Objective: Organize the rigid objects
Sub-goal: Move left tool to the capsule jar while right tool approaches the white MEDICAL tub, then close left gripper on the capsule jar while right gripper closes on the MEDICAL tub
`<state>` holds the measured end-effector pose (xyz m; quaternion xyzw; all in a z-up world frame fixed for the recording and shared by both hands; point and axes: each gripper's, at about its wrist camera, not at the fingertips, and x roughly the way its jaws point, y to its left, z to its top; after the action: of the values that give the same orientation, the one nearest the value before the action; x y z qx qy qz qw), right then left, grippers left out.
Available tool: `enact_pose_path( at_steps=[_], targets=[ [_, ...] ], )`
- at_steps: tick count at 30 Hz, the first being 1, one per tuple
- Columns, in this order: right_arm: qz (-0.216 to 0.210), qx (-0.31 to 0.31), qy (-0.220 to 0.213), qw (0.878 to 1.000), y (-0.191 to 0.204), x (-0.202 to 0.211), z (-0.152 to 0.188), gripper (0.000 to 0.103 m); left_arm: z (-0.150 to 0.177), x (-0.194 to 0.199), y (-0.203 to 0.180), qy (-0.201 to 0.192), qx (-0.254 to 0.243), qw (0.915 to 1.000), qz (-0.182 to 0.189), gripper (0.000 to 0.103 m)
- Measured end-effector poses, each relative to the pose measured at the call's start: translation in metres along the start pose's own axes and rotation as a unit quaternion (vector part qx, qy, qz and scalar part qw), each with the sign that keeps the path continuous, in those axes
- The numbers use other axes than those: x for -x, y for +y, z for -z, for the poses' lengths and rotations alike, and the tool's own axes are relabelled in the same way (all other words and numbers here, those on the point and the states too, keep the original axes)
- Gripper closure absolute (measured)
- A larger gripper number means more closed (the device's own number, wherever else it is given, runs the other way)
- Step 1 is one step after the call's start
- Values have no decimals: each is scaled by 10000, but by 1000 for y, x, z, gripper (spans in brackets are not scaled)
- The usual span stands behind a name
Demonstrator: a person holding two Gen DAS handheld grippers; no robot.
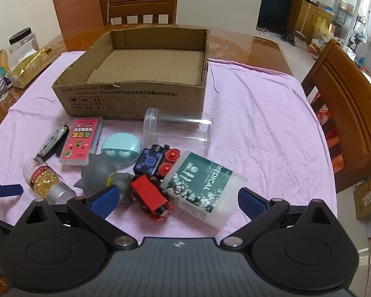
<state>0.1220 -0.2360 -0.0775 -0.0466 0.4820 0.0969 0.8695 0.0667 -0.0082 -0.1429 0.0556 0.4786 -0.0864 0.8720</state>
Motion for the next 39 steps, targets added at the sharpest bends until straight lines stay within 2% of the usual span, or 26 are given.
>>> enact_pose_path(
  at_steps=[7, 14, 18, 32, 39],
  targets=[
    [-5, -13, 85, 10000, -15, -15, -6, 0, -7, -7, -8, -193, 144, 9997, -46, 1],
    [336, -337, 60, 9988, -26, -41, -22, 0, -12, -11, -8, -169, 212, 9996, -94, 0],
    [436, -327, 229, 9983, -26, -58, -24, 0, -14, -12, -8, -127, 244, 9996, -115, 0],
    [434, -355, 562, 9968, -48, -39, 7, 0, -18, -14, -6, -91, 153, 9998, -58, 0],
    [331, 214, 708, 9967, -53, -42, 27, 0, -20, -15, -5, -35, 172, 9998, -62, 1]
  ],
)
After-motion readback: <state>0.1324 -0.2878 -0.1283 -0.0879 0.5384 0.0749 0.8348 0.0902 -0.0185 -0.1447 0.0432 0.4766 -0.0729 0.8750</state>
